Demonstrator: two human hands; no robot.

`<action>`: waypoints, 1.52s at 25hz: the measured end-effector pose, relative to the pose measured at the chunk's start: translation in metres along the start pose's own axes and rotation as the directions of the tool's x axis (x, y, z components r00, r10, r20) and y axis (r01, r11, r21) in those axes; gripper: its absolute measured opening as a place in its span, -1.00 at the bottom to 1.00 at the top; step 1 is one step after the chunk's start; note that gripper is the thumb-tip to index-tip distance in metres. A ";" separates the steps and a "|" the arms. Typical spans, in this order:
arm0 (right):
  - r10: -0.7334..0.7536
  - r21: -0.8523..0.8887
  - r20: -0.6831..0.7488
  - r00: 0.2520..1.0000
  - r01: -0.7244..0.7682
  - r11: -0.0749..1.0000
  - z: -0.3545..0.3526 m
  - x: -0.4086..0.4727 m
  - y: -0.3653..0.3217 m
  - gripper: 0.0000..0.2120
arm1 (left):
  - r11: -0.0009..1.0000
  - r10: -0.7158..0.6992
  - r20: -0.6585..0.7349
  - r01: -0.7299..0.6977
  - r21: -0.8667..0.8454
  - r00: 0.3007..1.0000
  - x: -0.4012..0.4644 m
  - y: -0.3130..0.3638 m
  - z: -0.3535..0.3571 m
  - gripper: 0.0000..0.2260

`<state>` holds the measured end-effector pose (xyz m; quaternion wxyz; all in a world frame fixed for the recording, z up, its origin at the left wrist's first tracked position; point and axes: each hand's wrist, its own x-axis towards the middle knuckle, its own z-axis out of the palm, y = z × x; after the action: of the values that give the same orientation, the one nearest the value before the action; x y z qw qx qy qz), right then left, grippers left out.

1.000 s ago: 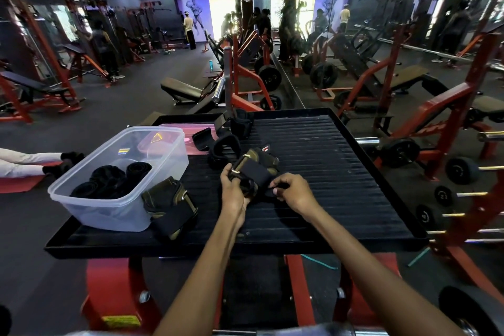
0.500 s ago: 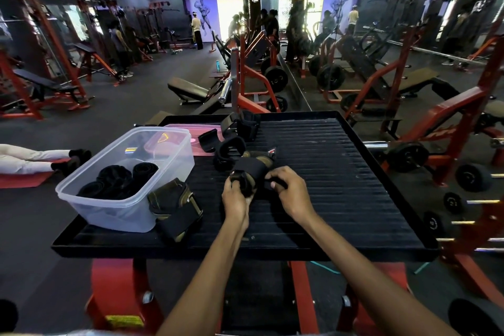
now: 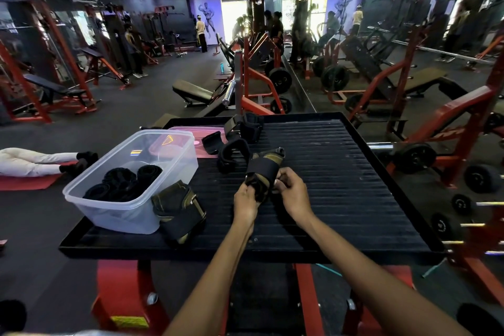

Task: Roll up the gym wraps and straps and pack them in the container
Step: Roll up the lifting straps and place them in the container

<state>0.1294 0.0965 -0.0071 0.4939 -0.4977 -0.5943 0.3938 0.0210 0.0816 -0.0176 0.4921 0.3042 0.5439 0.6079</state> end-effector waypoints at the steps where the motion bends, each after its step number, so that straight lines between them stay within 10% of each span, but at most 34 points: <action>1: 0.032 0.078 0.037 0.999 -0.035 0.996 0.001 -0.001 0.001 -0.80 | 0.999 0.019 0.001 -0.019 0.031 1.000 0.001 -0.001 -0.001 -0.74; 14: 0.105 0.468 0.240 0.965 -0.210 0.858 -0.001 -0.007 -0.014 -0.74 | 0.988 0.137 -0.067 -0.131 0.078 0.988 -0.005 0.004 -0.003 -0.59; 25: 0.163 0.379 0.312 0.936 -0.280 0.882 -0.007 -0.007 -0.006 -0.72 | 0.998 0.055 0.079 -0.057 0.017 0.995 -0.025 0.015 0.000 -0.69; 30: 0.108 0.265 0.196 0.975 -0.158 0.951 -0.009 -0.008 -0.004 -0.64 | 0.926 0.176 0.090 -0.196 0.321 0.980 -0.027 0.019 -0.003 -0.47; 34: -0.021 0.096 0.203 0.979 0.002 0.995 -0.006 -0.016 -0.006 -0.53 | 0.735 0.434 0.088 -0.409 0.541 0.897 -0.045 0.021 -0.021 -0.54; 38: -0.031 0.079 0.209 0.977 0.015 0.997 -0.005 -0.018 -0.006 -0.48 | 0.567 0.761 -0.159 -0.527 0.633 0.629 -0.074 0.026 -0.047 -0.59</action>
<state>0.1331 0.0776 -0.0037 0.4518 -0.4270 -0.6331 0.4612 -0.0040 -0.0024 0.0087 -0.0043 0.4714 0.6256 0.6216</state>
